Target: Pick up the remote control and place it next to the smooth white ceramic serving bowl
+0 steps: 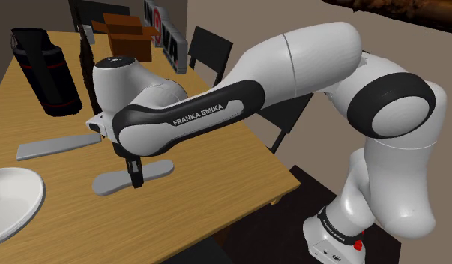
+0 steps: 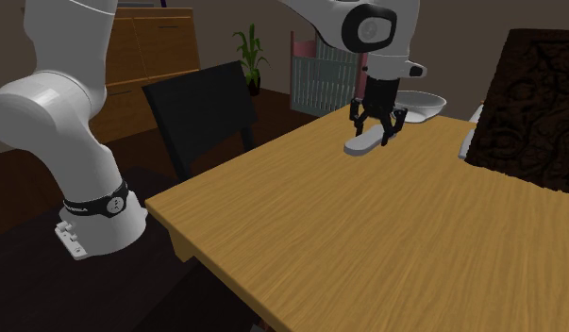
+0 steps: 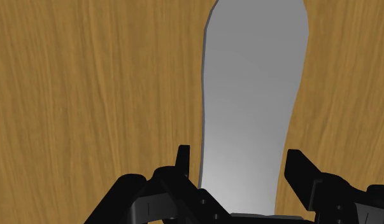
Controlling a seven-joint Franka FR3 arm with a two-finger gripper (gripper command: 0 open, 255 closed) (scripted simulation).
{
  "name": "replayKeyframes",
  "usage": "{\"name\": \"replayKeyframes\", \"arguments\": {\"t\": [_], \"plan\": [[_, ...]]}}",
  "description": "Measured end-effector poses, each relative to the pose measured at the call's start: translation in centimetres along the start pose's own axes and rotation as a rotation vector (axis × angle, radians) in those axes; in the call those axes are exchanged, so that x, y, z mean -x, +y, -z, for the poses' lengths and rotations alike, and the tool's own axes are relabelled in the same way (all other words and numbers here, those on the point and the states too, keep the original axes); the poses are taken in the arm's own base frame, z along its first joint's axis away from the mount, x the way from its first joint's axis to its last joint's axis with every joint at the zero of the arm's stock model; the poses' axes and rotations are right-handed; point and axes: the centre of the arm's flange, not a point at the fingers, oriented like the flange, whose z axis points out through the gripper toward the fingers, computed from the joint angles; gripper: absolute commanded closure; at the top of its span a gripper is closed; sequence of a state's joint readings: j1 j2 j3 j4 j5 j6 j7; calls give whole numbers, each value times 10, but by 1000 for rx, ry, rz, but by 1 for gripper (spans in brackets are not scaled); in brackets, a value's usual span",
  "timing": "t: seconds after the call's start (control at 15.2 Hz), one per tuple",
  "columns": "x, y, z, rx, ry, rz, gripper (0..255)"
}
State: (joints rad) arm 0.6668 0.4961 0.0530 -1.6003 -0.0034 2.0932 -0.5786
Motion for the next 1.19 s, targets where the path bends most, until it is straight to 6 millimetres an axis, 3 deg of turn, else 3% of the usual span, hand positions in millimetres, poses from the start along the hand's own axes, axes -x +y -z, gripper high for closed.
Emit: {"name": "replayKeyframes", "arguments": {"t": [0.13,0.2,0.59,0.92,1.19], "plan": [[0,0,0,0,0,0,255],[0,0,0,0,0,0,0],[0,0,0,0,1,0,0],[0,-1,45,1,2,0,0],[0,0,50,1,1,0,0]]}}
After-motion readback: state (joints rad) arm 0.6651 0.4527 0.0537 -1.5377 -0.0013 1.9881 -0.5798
